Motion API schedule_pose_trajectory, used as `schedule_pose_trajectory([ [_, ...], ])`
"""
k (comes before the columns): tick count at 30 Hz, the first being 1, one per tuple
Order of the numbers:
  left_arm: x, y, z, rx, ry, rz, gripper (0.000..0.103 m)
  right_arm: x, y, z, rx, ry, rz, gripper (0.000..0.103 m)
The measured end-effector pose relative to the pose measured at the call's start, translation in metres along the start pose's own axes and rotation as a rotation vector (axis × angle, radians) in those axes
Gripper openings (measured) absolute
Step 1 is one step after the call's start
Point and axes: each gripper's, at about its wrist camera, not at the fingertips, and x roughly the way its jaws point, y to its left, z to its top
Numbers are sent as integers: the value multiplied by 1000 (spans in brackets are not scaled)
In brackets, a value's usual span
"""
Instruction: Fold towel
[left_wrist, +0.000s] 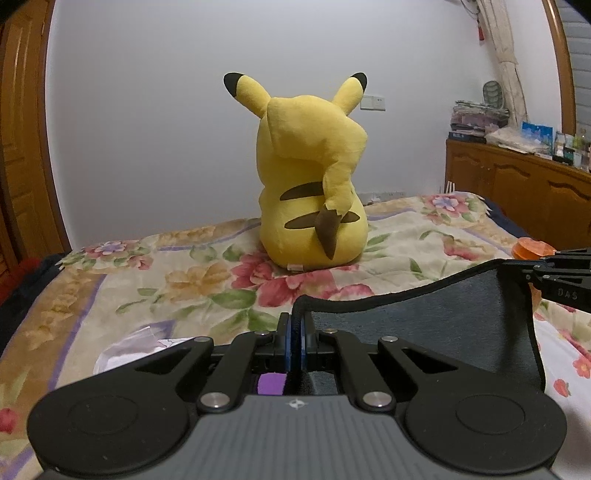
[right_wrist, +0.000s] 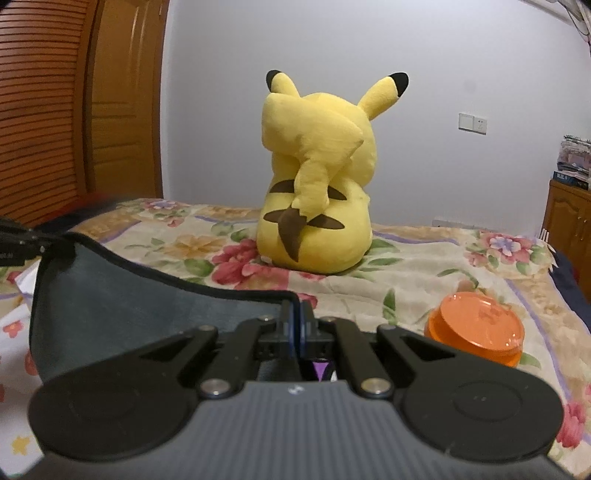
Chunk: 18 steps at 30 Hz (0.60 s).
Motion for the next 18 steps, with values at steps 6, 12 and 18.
schedule_pose_trajectory([
  [6,15,0,1,8,1,19,6,11,-2,-1,-2,-8,-3,4],
  [12,32,0,0,3,4,26,6,25,-2,-4,-11,-4,-11,4],
  [18,58,2,-5,2,27,47,6,40,-7,-9,-16,6,-14,4],
])
